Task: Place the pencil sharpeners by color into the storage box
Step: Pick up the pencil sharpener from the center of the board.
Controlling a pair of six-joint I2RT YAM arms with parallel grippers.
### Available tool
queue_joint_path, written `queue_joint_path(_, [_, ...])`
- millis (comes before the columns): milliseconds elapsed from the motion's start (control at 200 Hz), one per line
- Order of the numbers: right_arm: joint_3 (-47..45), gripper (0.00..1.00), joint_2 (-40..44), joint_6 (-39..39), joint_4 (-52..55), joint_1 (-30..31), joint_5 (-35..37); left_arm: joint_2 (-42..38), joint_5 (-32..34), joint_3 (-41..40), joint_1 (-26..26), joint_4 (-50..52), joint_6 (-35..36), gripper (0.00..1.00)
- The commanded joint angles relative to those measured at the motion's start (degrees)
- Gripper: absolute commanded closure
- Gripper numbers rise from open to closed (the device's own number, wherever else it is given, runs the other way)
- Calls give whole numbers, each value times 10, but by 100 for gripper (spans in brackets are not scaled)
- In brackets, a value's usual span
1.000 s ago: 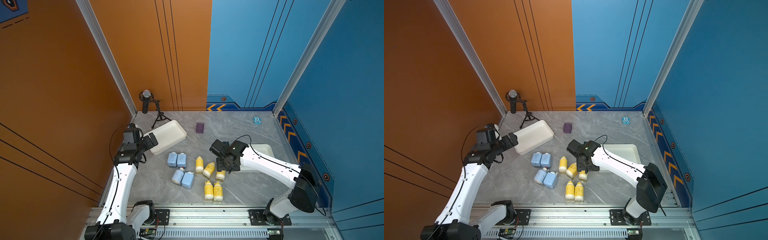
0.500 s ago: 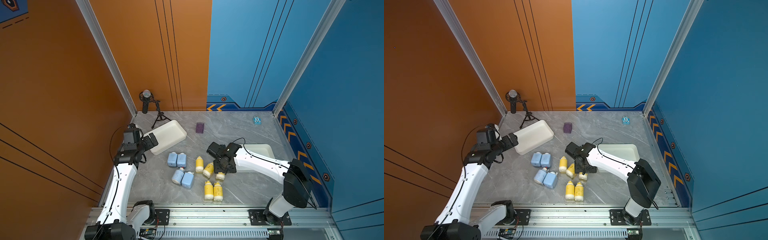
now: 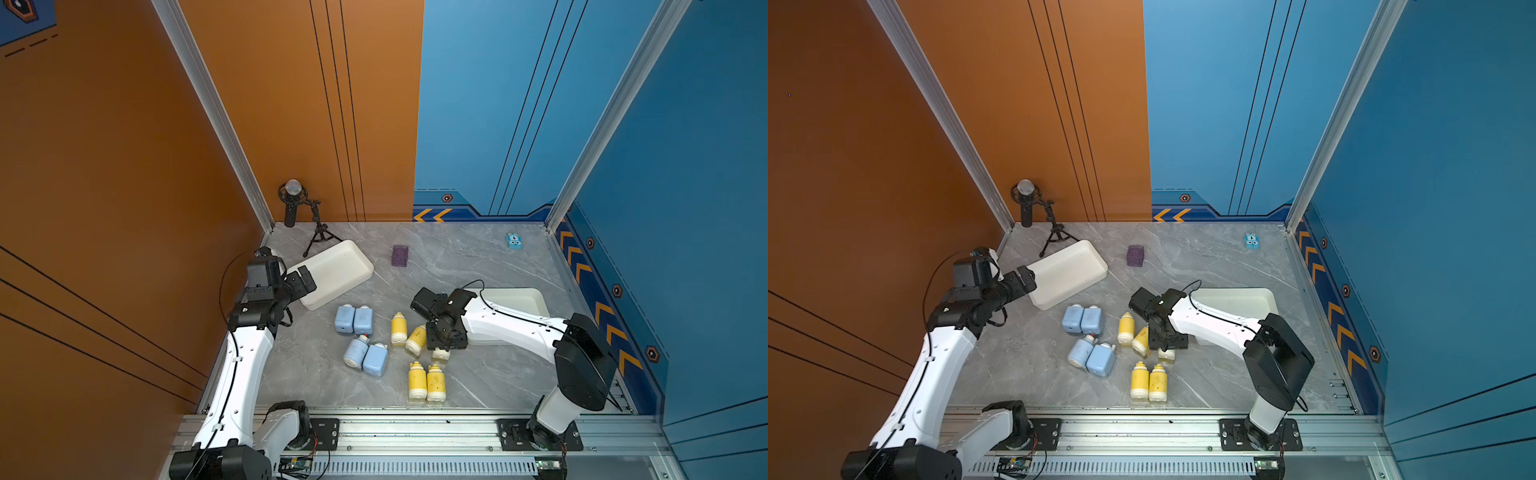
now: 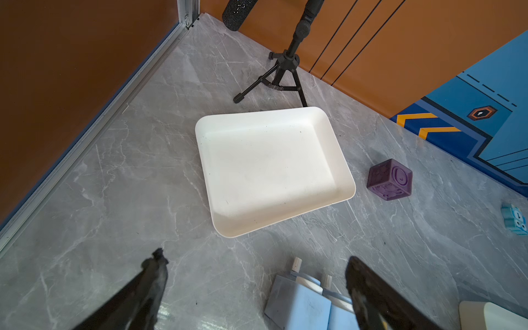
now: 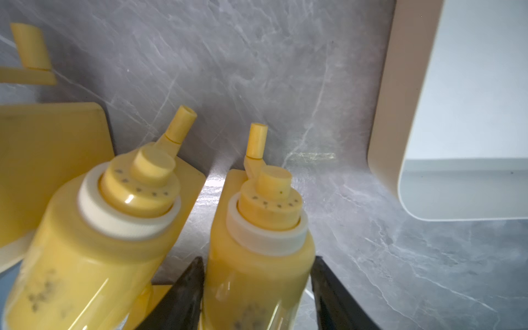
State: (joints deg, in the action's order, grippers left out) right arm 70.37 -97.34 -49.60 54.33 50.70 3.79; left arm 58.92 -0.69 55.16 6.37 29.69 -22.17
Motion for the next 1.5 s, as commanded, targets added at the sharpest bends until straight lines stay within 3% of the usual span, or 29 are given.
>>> queue_joint_path(0, [-12,43,-14,-6,-6,3,-7,-7,-9,-8,5,7,-2,2])
queue_joint_path(515, [-16,68,9,6,7,7,-8,-10,-10,-10,4,7,-2,2])
queue_joint_path(1036, [80,72,60,105,134,-12,14,-12,-6,-12,4,7,-1,2])
queue_joint_path(1496, [117,73,106,218,209,-136,32,-13,-5,-11,2,7,0,2])
